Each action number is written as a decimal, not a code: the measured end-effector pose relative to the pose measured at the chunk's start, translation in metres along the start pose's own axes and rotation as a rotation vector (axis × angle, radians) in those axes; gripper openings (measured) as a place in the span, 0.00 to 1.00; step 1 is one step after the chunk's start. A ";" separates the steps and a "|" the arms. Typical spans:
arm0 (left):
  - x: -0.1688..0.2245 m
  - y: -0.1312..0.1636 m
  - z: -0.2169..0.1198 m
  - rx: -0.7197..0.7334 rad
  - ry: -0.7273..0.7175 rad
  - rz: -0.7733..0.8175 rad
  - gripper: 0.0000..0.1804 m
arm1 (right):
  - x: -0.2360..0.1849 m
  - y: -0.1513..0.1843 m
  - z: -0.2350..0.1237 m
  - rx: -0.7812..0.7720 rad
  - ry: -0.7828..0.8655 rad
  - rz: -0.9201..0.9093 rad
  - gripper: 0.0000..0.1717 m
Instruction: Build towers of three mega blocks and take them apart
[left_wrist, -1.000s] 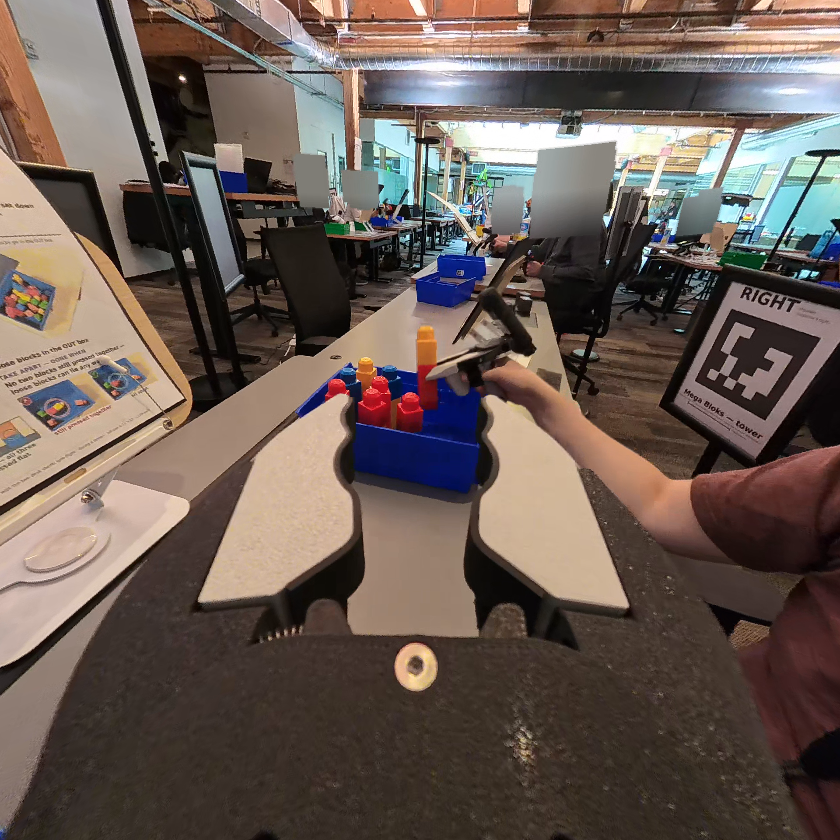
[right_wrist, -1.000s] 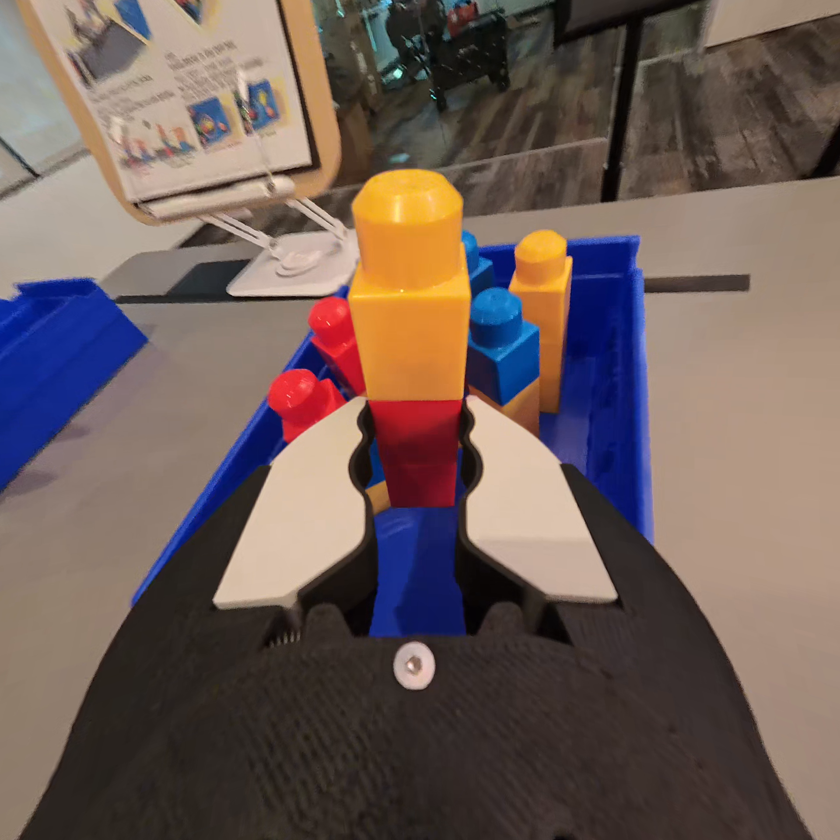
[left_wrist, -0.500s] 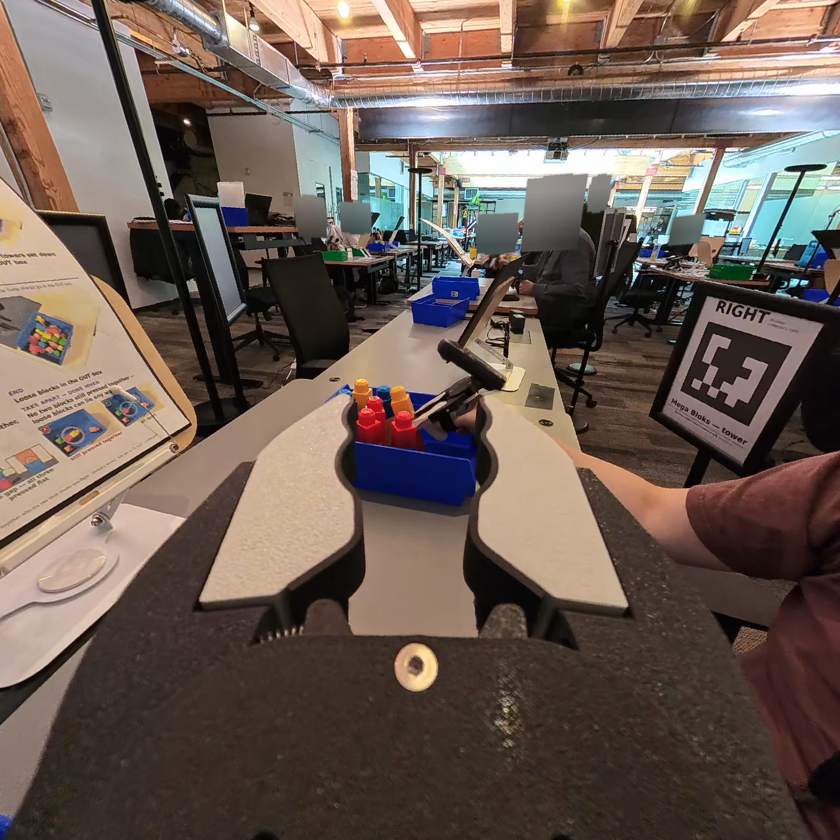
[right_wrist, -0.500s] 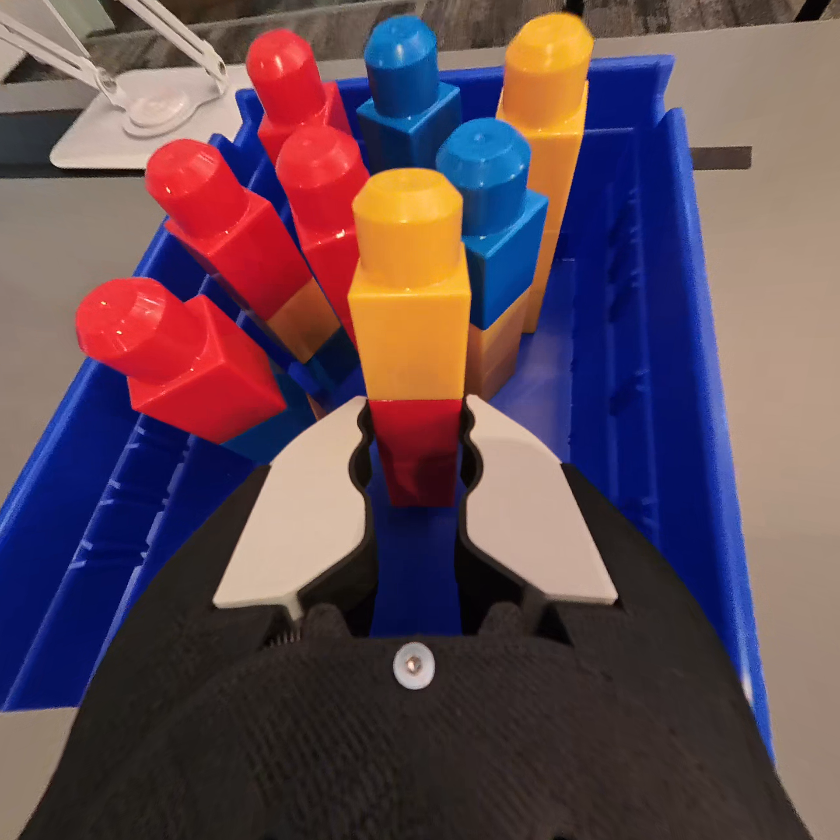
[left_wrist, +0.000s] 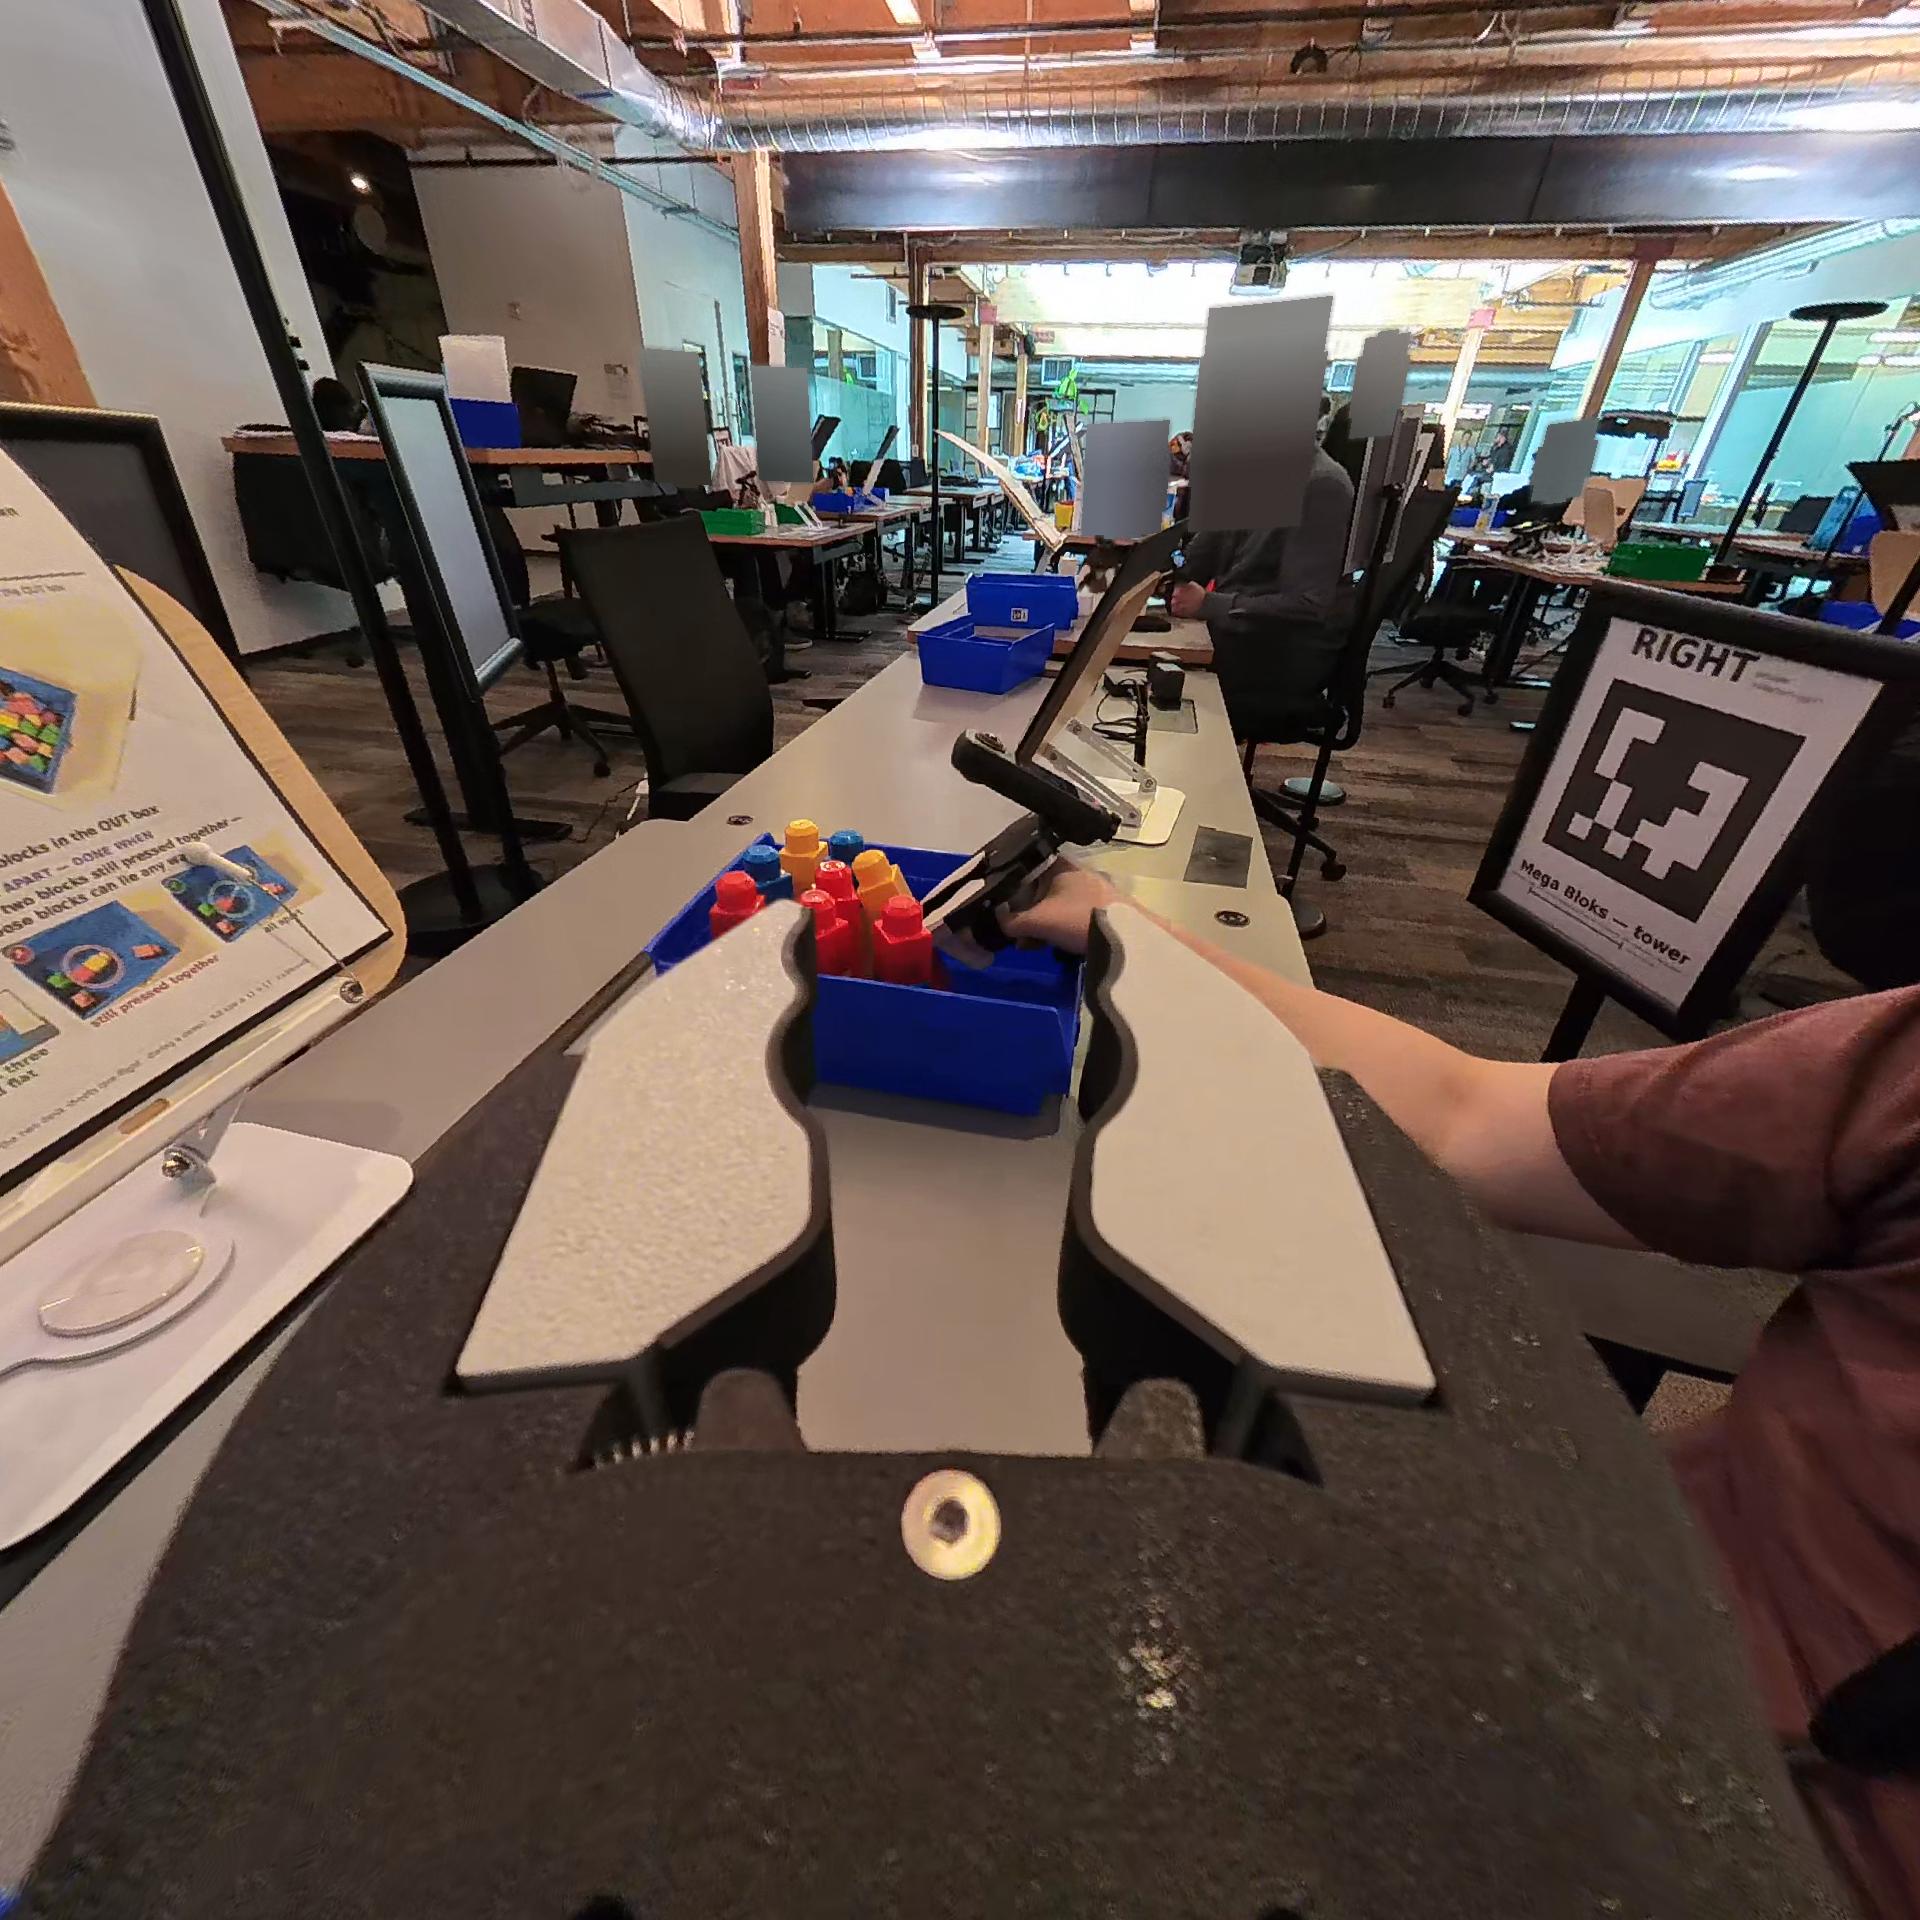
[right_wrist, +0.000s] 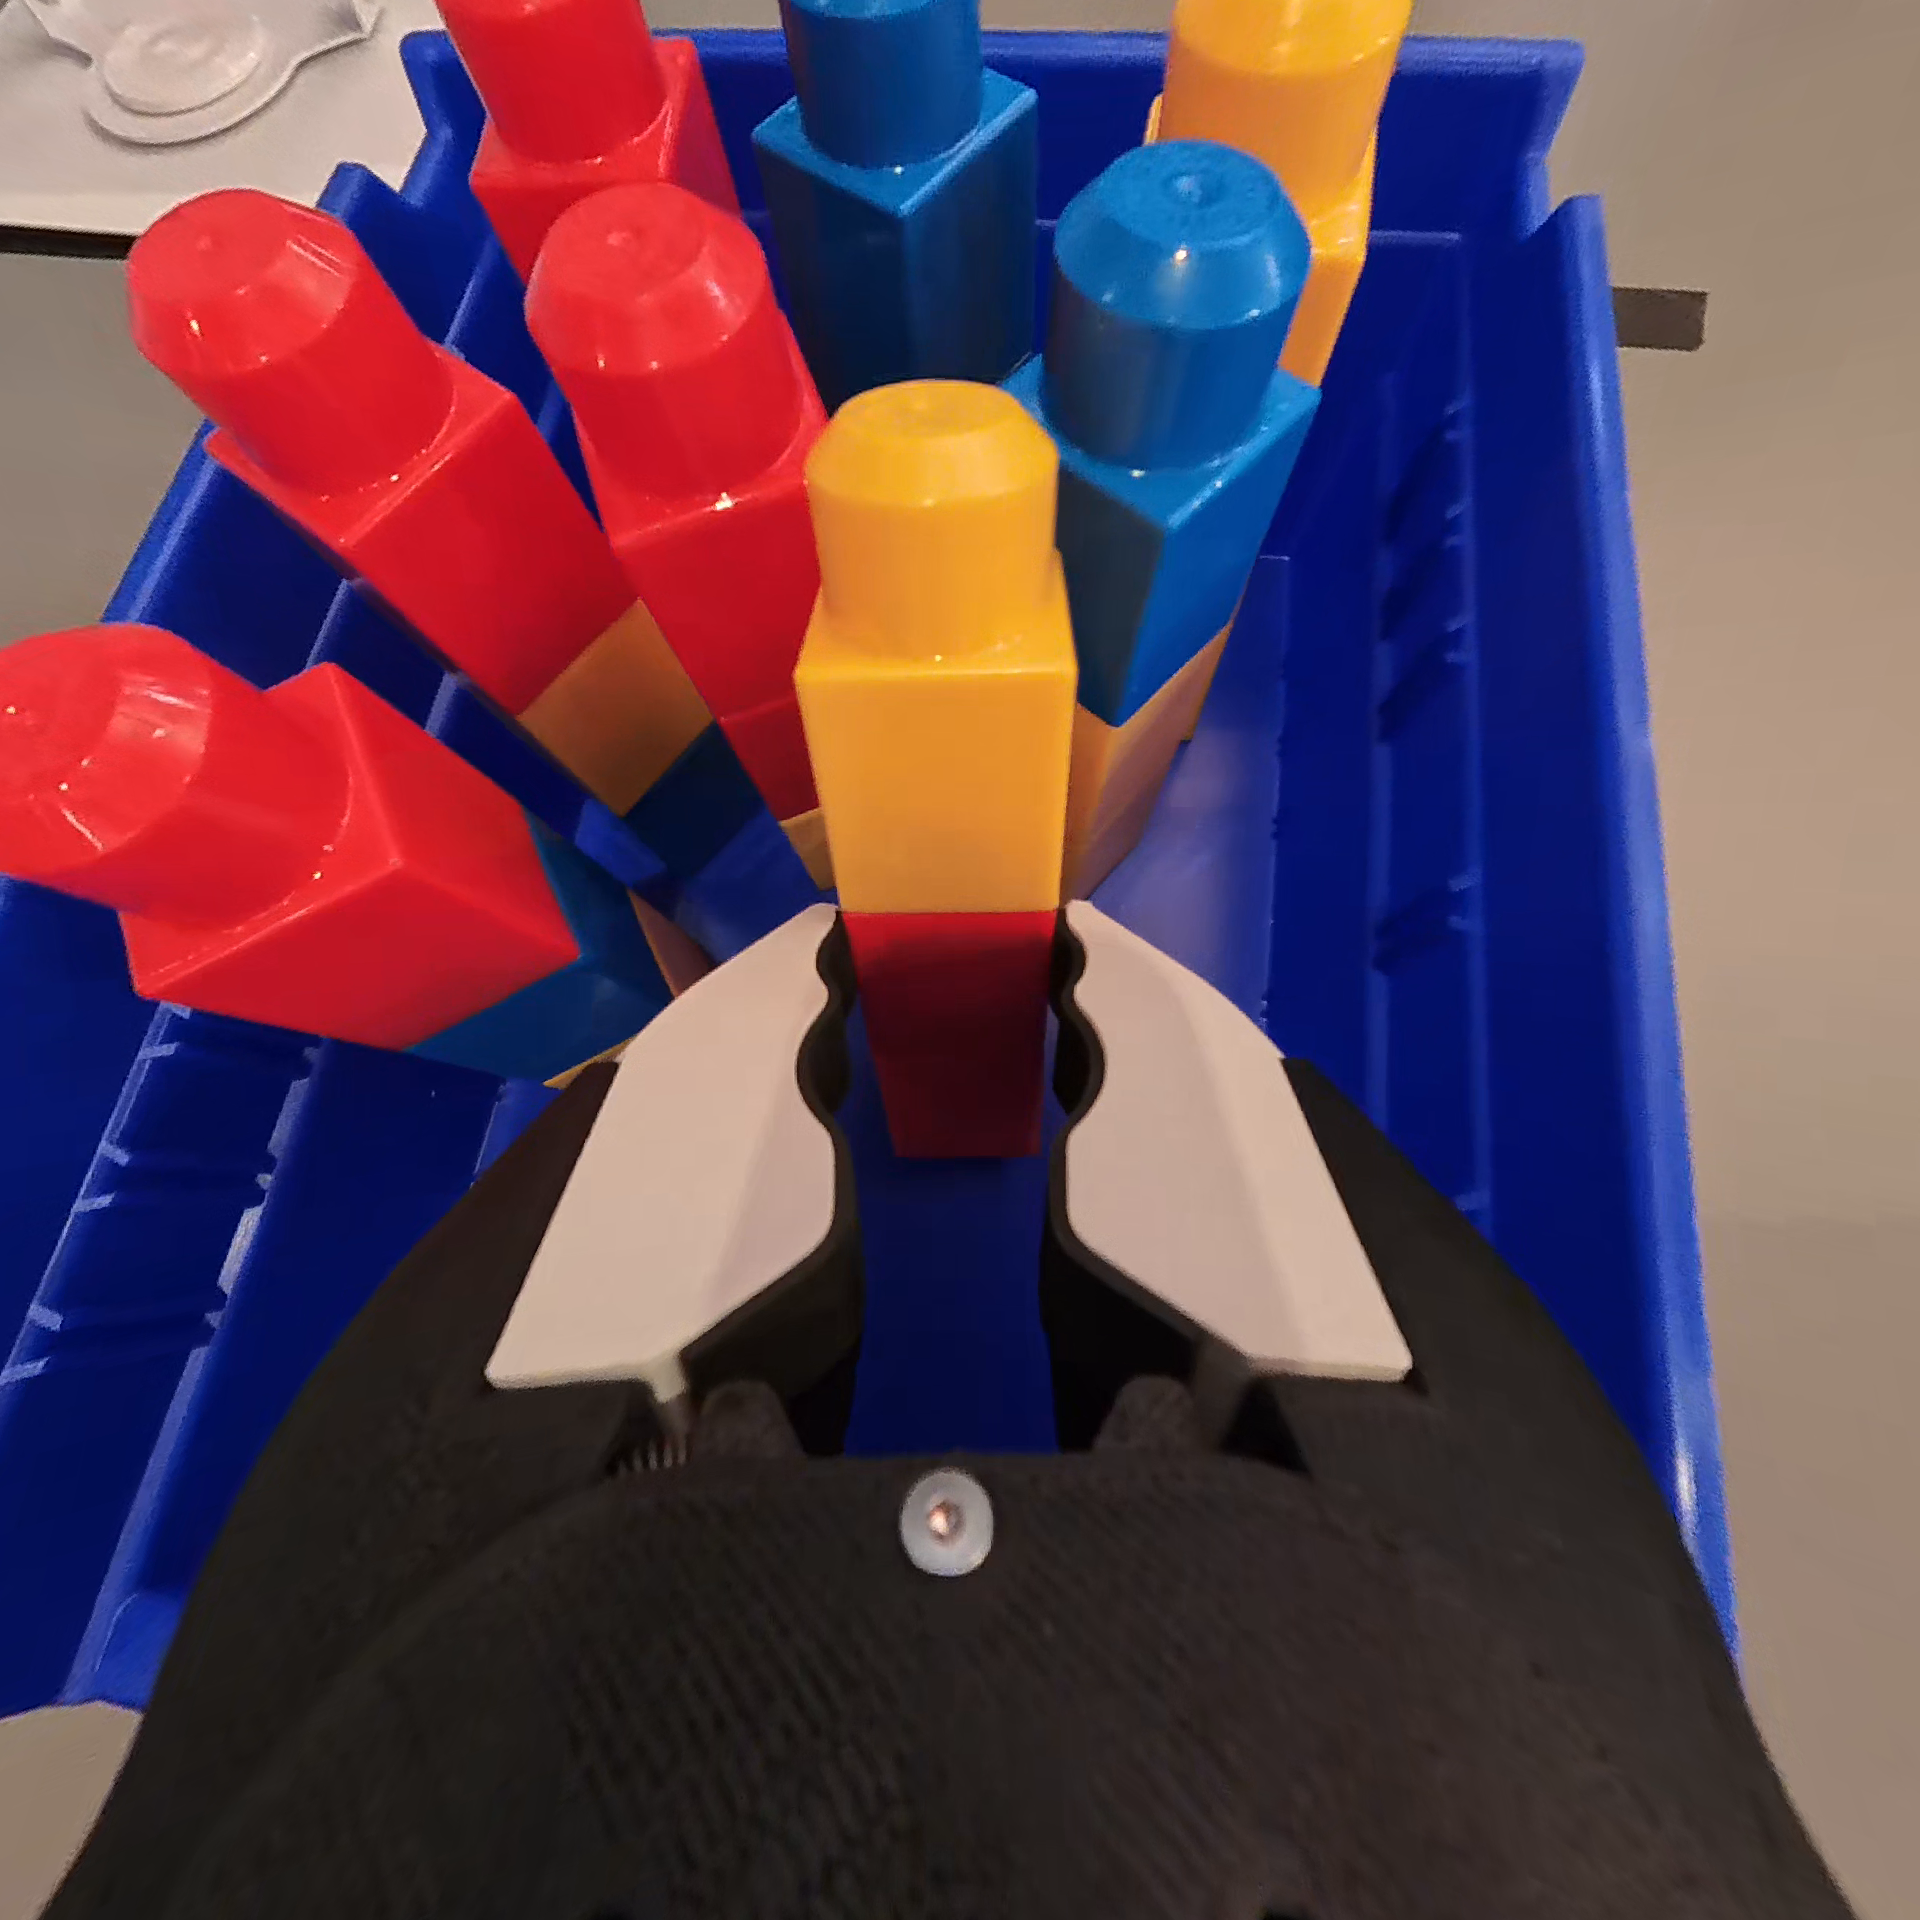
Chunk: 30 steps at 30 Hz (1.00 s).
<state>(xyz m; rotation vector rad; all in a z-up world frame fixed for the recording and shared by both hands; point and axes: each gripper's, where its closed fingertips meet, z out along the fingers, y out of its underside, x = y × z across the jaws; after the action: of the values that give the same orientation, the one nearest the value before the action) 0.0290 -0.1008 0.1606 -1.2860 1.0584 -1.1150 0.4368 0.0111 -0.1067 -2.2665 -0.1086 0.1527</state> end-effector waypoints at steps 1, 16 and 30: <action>-0.001 0.002 0.001 -0.008 -0.001 -0.001 0.27 | 0.000 0.000 0.000 -0.001 -0.002 -0.002 0.23; -0.006 0.011 0.004 -0.055 -0.012 -0.027 0.27 | -0.004 0.019 -0.012 -0.056 -0.041 0.027 0.23; -0.044 -0.007 -0.056 -0.014 -0.223 -0.053 0.31 | -0.007 0.033 -0.041 -0.104 -0.052 -0.061 0.41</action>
<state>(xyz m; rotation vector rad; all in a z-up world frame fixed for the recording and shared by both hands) -0.0339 -0.0661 0.1648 -1.4205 0.8714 -0.9791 0.4371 -0.0420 -0.1051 -2.3601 -0.2173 0.1779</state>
